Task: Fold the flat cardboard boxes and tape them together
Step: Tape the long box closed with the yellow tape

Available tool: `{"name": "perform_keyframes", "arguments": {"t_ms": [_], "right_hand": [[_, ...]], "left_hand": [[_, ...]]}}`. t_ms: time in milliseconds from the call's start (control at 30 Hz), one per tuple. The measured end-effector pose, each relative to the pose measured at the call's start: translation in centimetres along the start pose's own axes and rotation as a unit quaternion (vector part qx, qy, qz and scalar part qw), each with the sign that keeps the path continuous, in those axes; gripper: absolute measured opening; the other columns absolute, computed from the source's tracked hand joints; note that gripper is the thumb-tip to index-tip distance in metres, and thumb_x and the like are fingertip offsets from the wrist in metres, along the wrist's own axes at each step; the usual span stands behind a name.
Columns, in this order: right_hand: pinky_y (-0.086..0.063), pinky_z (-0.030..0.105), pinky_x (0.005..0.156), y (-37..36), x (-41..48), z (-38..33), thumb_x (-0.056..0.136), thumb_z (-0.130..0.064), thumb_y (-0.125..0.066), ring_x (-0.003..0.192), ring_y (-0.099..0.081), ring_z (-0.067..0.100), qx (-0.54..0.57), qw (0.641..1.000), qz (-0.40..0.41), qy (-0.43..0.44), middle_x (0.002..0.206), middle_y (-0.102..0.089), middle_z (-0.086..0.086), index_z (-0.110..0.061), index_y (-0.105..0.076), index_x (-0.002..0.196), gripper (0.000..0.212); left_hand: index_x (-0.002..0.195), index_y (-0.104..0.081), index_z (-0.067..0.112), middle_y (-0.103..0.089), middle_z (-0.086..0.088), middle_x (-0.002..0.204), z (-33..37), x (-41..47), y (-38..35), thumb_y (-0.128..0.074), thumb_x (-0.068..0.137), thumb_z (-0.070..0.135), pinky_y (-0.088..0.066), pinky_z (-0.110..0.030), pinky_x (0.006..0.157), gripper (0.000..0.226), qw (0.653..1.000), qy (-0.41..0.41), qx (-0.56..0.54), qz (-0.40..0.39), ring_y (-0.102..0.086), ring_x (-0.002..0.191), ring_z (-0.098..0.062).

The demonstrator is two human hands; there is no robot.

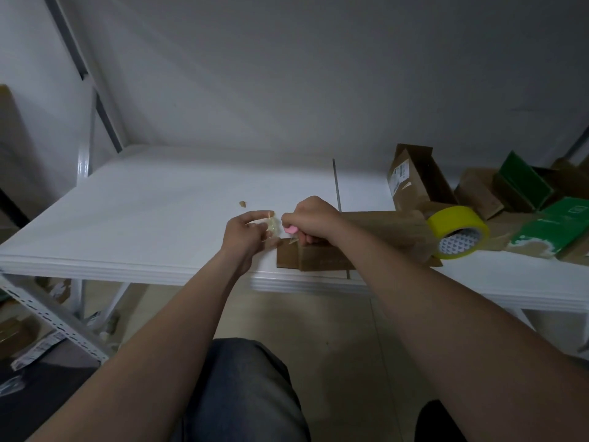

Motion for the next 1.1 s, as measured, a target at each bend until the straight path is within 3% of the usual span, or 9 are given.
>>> {"name": "perform_keyframes", "arguments": {"t_ms": [100,200,333,467,600,733,867,967,1100], "right_hand": [[-0.043,0.021,0.055,-0.2,0.2,0.5,0.083,-0.019,-0.06,0.041,-0.051,0.011,0.045,0.998,0.031,0.009,0.048,-0.062,0.001,-0.006,-0.067,0.069,0.021],[-0.046,0.024,0.056,-0.1,0.3,1.3,0.092,-0.026,-0.062,0.044,-0.055,0.014,0.114,0.987,0.108,0.018,0.056,-0.065,0.006,0.001,-0.071,0.081,0.03],[-0.042,0.025,0.048,1.9,0.1,1.9,0.094,-0.03,-0.061,0.047,-0.051,0.017,0.191,0.966,0.174,0.011,0.061,-0.065,0.007,-0.007,-0.074,0.086,0.028],[-0.038,0.024,0.047,3.4,-0.6,3.3,0.094,-0.03,-0.06,0.045,-0.049,0.016,0.116,0.978,0.172,-0.005,0.063,-0.065,0.008,-0.003,-0.076,0.089,0.031],[-0.039,0.022,0.05,3.1,-1.0,4.6,0.093,-0.023,-0.061,0.046,-0.049,0.013,0.033,0.987,0.159,0.007,0.07,-0.069,0.016,-0.001,-0.077,0.094,0.027],[-0.042,0.022,0.052,2.9,-0.8,5.4,0.092,-0.027,-0.068,0.054,-0.054,0.011,0.039,0.981,0.186,0.03,0.071,-0.064,-0.002,-0.014,-0.075,0.103,0.018],[-0.046,0.021,0.046,2.4,-0.8,5.9,0.094,-0.037,-0.067,0.046,-0.061,0.015,0.04,0.981,0.19,0.022,0.068,-0.067,-0.004,-0.022,-0.071,0.107,0.019],[-0.045,0.019,0.041,2.3,-0.9,6.0,0.095,-0.039,-0.065,0.041,-0.061,0.014,0.022,0.98,0.196,0.028,0.066,-0.068,-0.003,-0.024,-0.071,0.107,0.02],[-0.048,0.021,0.041,2.4,-1.4,6.3,0.099,-0.039,-0.059,0.045,-0.062,0.016,-0.023,0.979,0.201,0.037,0.064,-0.063,-0.011,-0.024,-0.075,0.113,0.026]], "left_hand": [[0.11,-0.07,0.003,-0.069,-0.023,0.1,0.2,-0.4,0.6,-0.059,0.095,-0.006,-0.062,-0.033,0.07,0.021,0.999,0.007,-0.048,-0.005,-0.066,0.081,-0.027],[0.109,-0.069,-0.001,-0.064,-0.019,0.09,0.4,-0.7,0.7,-0.061,0.094,-0.006,-0.062,-0.032,0.068,0.017,0.999,0.003,-0.052,-0.001,-0.062,0.075,-0.025],[0.103,-0.068,0.0,-0.061,-0.017,0.086,0.8,-1.1,0.4,-0.061,0.094,-0.007,-0.062,-0.032,0.066,0.013,0.998,-0.002,-0.063,-0.007,-0.058,0.075,-0.025],[0.102,-0.068,0.001,-0.062,-0.015,0.085,1.0,-0.8,-0.3,-0.06,0.094,-0.006,-0.063,-0.033,0.068,0.013,0.997,0.006,-0.082,-0.002,-0.059,0.075,-0.024],[0.111,-0.064,0.002,-0.063,-0.012,0.097,1.0,-0.4,-1.2,-0.053,0.097,-0.004,-0.063,-0.034,0.072,0.019,0.997,0.019,-0.075,0.022,-0.064,0.08,-0.023],[0.121,-0.056,0.008,-0.058,-0.013,0.118,0.2,0.2,-2.1,-0.058,0.096,0.009,-0.061,-0.042,0.089,0.026,0.999,0.021,0.001,0.047,-0.063,0.108,-0.03],[0.124,-0.047,0.015,-0.05,-0.012,0.13,-1.1,0.7,-3.8,-0.073,0.09,0.032,-0.052,-0.046,0.1,0.047,0.987,0.012,0.155,0.049,-0.057,0.114,-0.031],[0.125,-0.041,0.011,-0.042,-0.016,0.13,-2.3,0.6,-5.5,-0.067,0.093,0.028,-0.048,-0.046,0.101,0.044,0.951,-0.021,0.299,0.073,-0.053,0.113,-0.039],[0.121,-0.041,0.0,-0.042,-0.022,0.127,-3.5,0.6,-6.4,-0.061,0.094,0.014,-0.043,-0.045,0.09,0.036,0.925,-0.08,0.363,0.075,-0.049,0.112,-0.045]]}}
Point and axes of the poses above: each hand's wrist, its own x-axis towards the middle knuckle, its own y-axis out of the back of the hand, z = x × y, the point moved 1 cm from there along x, towards the middle knuckle
